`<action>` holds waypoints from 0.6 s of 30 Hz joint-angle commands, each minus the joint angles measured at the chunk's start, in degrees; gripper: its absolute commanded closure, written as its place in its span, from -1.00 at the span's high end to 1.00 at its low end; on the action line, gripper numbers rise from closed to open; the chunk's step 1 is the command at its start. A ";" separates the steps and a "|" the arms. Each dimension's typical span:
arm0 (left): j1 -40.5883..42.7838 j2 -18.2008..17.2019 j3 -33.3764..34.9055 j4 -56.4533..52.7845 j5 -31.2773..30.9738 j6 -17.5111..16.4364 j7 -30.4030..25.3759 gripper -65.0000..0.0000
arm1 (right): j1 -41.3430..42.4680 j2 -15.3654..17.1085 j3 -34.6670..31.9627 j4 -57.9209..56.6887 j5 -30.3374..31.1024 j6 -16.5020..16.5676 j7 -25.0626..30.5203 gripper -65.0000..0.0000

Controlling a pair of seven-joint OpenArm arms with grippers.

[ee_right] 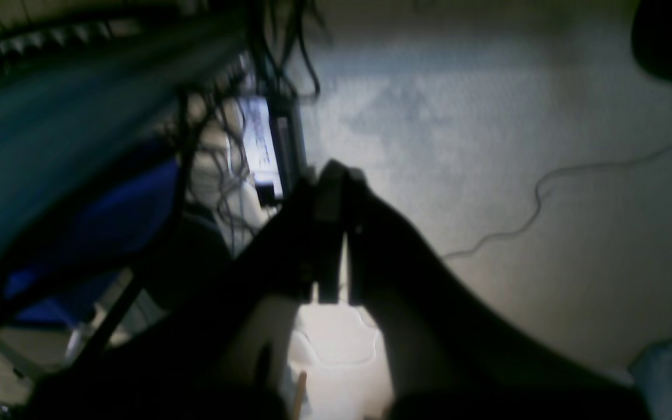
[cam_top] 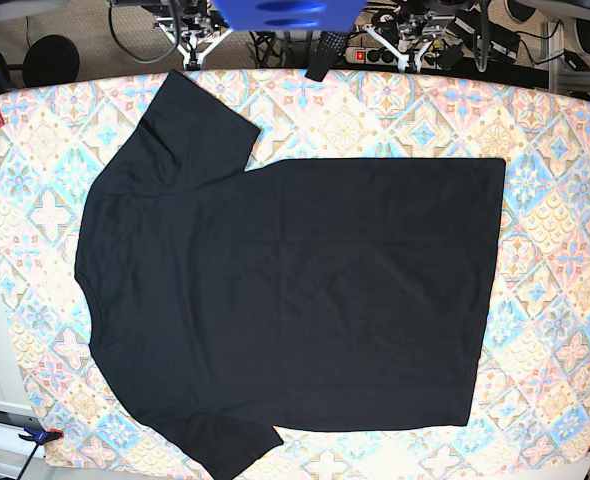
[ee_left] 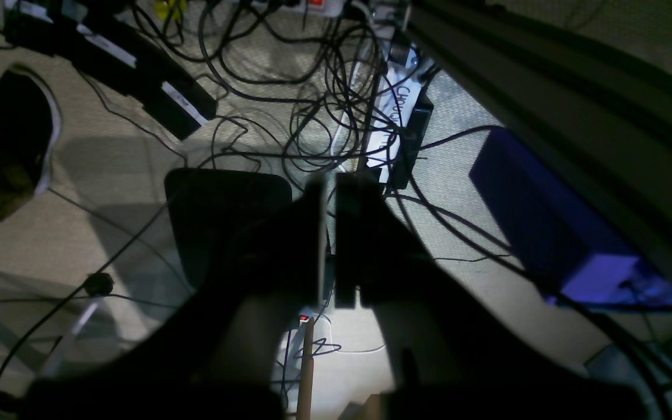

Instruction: Fold the T-shirt properly

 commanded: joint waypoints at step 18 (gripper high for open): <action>-0.67 0.18 0.04 2.30 0.00 -0.33 -0.30 -0.95 | 0.40 0.08 -0.05 0.25 0.27 -0.03 -0.54 -0.99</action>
